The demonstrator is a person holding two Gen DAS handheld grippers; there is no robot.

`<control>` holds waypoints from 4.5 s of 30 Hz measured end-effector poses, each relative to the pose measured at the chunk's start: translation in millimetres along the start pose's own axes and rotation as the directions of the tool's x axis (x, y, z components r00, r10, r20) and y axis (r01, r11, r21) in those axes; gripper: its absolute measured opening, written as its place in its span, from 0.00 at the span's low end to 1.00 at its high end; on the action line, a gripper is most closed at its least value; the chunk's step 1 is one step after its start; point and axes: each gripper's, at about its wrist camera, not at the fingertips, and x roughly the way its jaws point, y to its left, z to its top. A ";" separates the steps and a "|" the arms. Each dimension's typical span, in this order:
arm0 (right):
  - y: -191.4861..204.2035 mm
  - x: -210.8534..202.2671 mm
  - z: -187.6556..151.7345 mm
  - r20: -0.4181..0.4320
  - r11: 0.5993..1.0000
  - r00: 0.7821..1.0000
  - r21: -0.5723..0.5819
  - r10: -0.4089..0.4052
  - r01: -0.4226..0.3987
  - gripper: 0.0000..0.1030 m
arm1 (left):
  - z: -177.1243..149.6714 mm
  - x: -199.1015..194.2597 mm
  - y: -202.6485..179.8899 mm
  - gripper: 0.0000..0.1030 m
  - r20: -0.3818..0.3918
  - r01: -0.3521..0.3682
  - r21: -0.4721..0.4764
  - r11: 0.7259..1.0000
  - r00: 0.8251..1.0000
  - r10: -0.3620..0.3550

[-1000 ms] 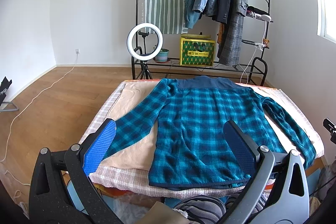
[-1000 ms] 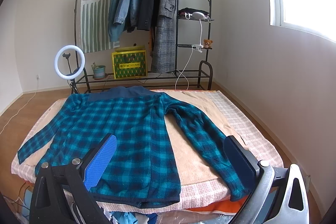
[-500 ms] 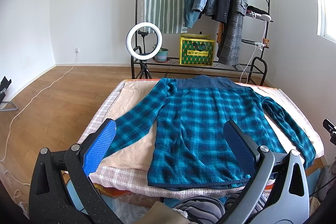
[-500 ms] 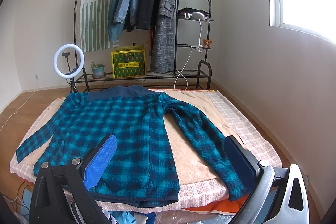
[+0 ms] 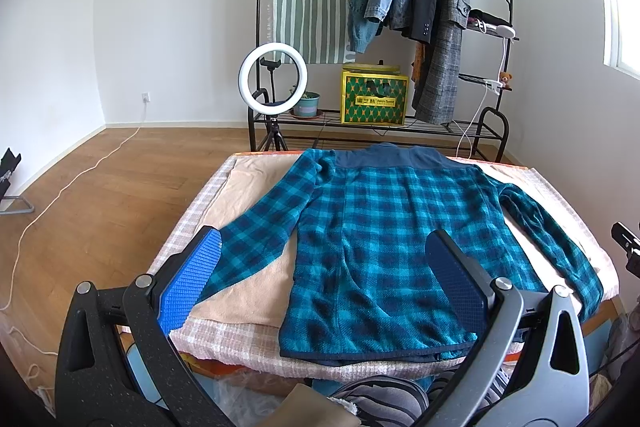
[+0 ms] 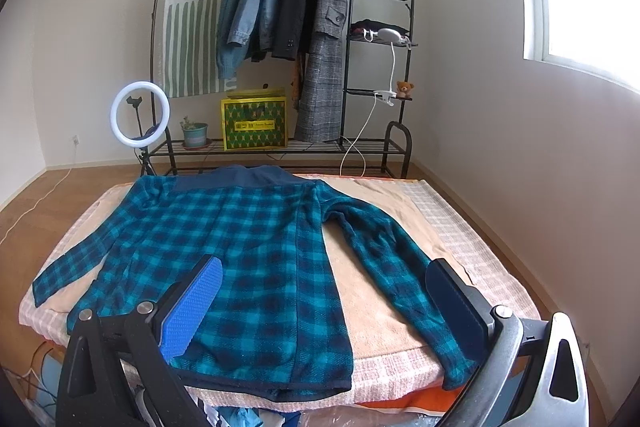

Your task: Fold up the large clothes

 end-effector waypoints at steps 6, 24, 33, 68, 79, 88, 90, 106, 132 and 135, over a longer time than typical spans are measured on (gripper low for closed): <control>2.3 1.4 0.8 -0.001 1.000 1.000 0.001 0.001 -0.001 1.00 | -3.5 2.0 -2.3 1.00 -0.001 -0.005 0.002 1.000 1.000 0.005; 12.0 7.6 5.9 0.003 1.000 1.000 -0.015 -0.003 0.003 1.00 | -7.2 25.8 0.5 1.00 -0.003 -0.027 0.010 1.000 1.000 0.027; 22.3 18.9 27.8 0.031 0.999 0.999 -0.037 -0.014 0.015 1.00 | 3.6 37.3 15.6 1.00 0.022 -0.071 0.011 0.997 0.997 0.070; 77.5 98.1 105.1 0.026 0.985 0.988 -0.093 0.149 -0.146 0.98 | -24.6 298.1 236.3 0.36 -0.385 0.036 -0.201 0.979 0.916 -0.113; 174.2 108.8 82.4 -0.076 0.906 0.916 -0.139 0.393 -0.400 0.97 | -76.3 356.6 294.1 0.36 -0.523 0.028 -0.383 0.923 0.817 -0.242; 201.1 116.9 68.7 -0.124 0.865 0.873 -0.130 0.471 -0.485 0.97 | -79.2 382.5 289.8 0.36 -0.571 0.028 -0.334 0.942 0.789 -0.226; 201.6 119.0 66.6 -0.139 0.863 0.870 -0.125 0.473 -0.490 0.97 | -80.6 387.9 287.4 0.36 -0.583 0.028 -0.314 0.949 0.783 -0.216; 198.6 126.1 58.8 -0.166 0.865 0.873 -0.143 0.458 -0.481 0.97 | -72.1 366.8 252.2 0.02 -0.505 0.085 -0.251 0.964 0.838 -0.206; 179.7 201.7 21.8 -0.320 0.788 0.724 0.150 0.611 -0.598 0.40 | -21.0 241.7 -7.1 0.02 -0.475 0.547 -0.036 0.836 0.727 -0.496; 175.4 213.1 12.6 -0.350 0.789 0.712 0.176 0.610 -0.589 0.40 | -48.9 254.1 -37.2 0.02 -0.547 0.551 -0.001 0.835 0.699 -0.462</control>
